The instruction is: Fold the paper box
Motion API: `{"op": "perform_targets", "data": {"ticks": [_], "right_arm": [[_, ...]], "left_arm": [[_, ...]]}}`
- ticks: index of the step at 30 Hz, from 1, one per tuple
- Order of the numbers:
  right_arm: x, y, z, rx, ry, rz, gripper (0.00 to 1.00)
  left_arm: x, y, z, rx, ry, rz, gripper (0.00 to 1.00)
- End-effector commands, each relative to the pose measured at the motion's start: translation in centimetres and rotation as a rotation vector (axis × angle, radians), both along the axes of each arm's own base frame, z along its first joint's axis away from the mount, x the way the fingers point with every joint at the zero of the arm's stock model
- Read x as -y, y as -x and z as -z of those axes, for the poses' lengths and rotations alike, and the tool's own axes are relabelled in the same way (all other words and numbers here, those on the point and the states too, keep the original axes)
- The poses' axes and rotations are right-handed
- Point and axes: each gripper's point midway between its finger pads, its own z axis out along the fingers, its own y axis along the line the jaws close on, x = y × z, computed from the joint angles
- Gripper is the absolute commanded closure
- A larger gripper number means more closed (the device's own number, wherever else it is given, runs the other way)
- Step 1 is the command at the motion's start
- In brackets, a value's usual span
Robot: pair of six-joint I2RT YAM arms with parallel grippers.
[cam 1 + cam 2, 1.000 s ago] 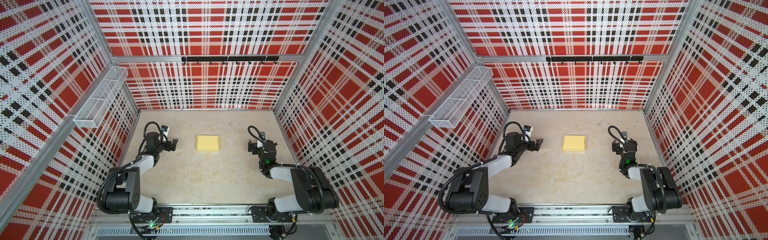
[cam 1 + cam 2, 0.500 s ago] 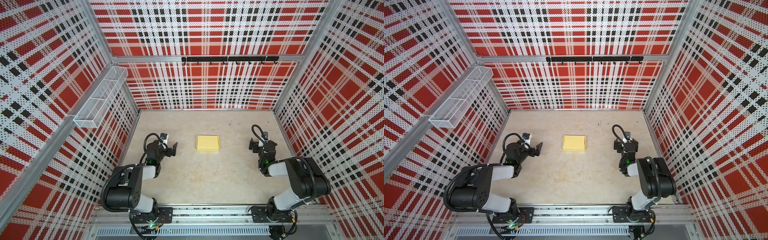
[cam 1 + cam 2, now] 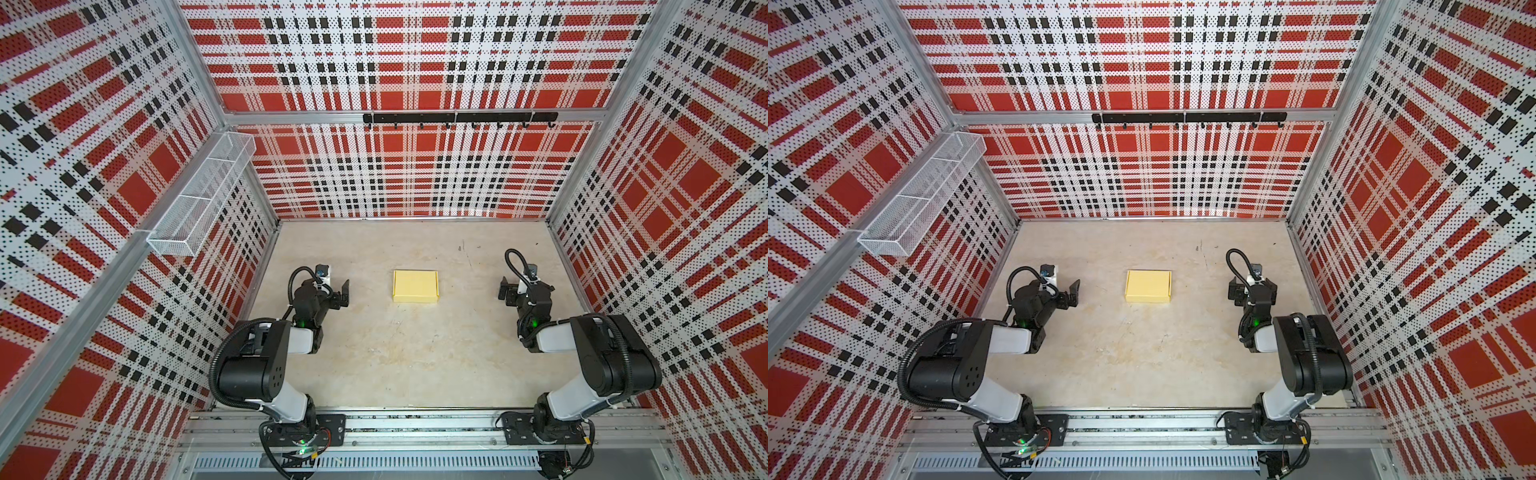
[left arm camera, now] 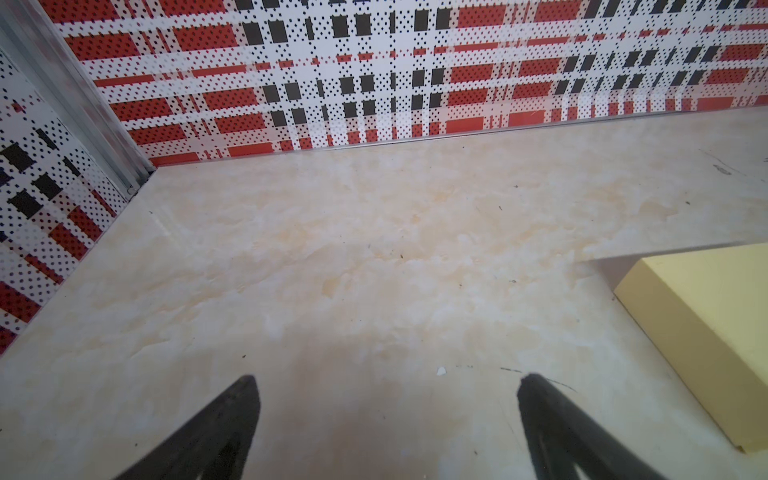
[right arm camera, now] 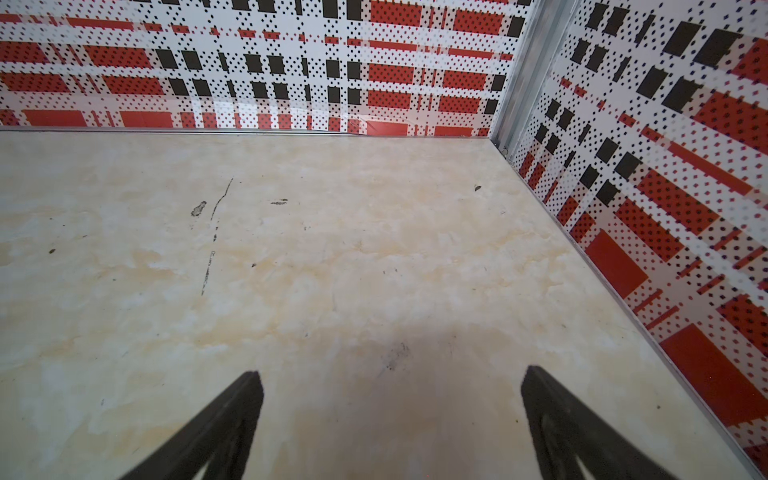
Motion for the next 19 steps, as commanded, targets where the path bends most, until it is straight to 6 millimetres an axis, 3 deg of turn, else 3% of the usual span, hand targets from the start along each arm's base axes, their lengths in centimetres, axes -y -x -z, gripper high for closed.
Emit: {"op": "perform_targets", "data": {"ticks": [1, 19], "right_arm": [[0.02, -0.38, -1.28, 0.05, -0.01, 0.004, 0.0], [0.0, -0.39, -1.29, 0.05, -0.009, 0.004, 0.0]], "left_arm": [[-0.31, -0.52, -1.31, 0.049, 0.015, -0.02, 0.0], [-0.87, -0.62, -1.25, 0.046, -0.011, -0.086, 0.01]]}}
